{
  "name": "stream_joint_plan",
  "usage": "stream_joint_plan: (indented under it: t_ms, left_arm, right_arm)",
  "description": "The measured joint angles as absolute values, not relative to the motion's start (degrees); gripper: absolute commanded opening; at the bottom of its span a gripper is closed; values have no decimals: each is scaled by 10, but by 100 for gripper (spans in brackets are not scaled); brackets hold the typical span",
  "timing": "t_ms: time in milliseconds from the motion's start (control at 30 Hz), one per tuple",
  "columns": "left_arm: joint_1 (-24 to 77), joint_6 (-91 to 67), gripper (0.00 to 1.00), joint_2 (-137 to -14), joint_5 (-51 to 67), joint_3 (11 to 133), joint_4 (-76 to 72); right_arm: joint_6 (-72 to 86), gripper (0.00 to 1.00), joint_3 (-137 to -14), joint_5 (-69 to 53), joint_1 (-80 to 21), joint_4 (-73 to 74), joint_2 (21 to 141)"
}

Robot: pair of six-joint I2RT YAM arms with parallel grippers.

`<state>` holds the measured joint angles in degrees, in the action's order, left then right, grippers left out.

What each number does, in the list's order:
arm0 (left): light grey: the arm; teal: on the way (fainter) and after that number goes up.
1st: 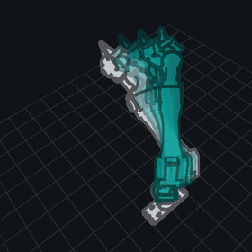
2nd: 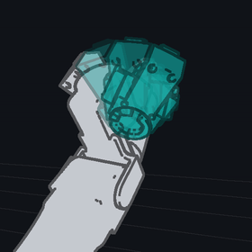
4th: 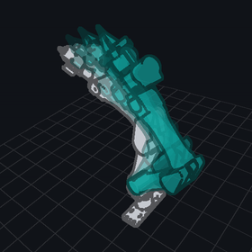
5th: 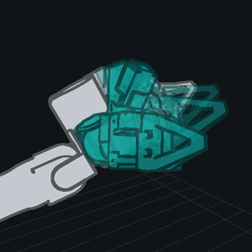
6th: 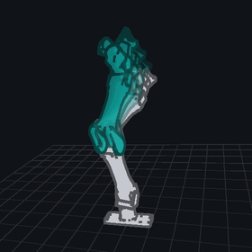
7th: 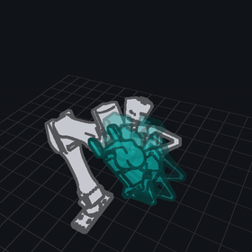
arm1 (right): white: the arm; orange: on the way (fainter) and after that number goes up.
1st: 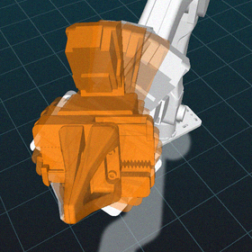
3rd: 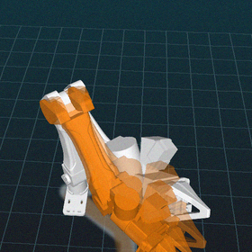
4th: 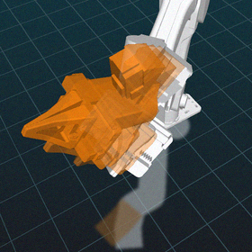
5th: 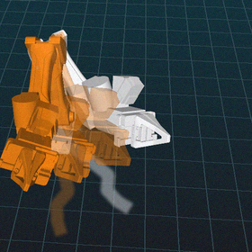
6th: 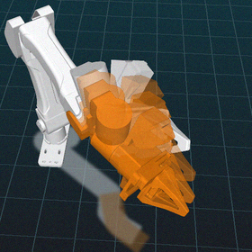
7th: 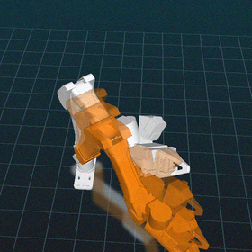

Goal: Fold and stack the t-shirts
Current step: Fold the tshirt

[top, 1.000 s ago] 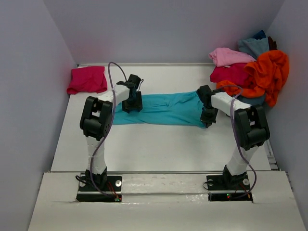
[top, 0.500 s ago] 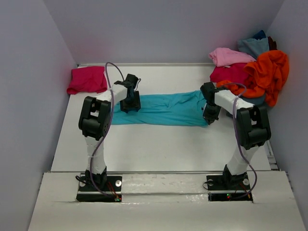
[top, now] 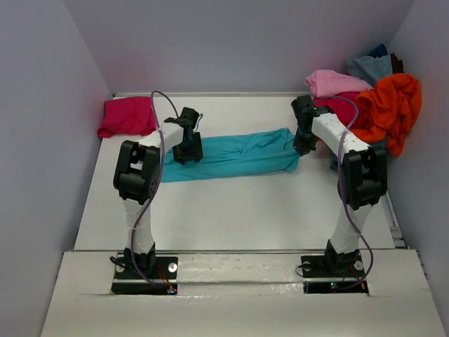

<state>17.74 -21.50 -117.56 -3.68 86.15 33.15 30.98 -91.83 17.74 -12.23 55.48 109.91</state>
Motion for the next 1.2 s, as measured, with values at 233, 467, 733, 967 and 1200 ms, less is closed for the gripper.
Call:
stream_joint_plan:
  t_ms: [233, 467, 733, 967, 1200]
  left_arm:
    - [177, -215, 70, -1176, -37, 861, 332]
    - [176, -215, 70, -1176, -37, 861, 332]
    - [175, -214, 70, -1176, -37, 861, 332]
    - [175, -214, 70, -1176, -36, 862, 333]
    - [175, -214, 70, -1176, -36, 862, 333]
  right_arm:
    - [295, 50, -903, 163, -122, 547, 1092]
    - [294, 68, -821, 139, -120, 542, 1058]
    - [309, 62, -740, 100, -120, 525, 1006]
    - [320, 60, -709, 63, -121, 502, 983]
    - [328, 53, -707, 44, -128, 473, 1004]
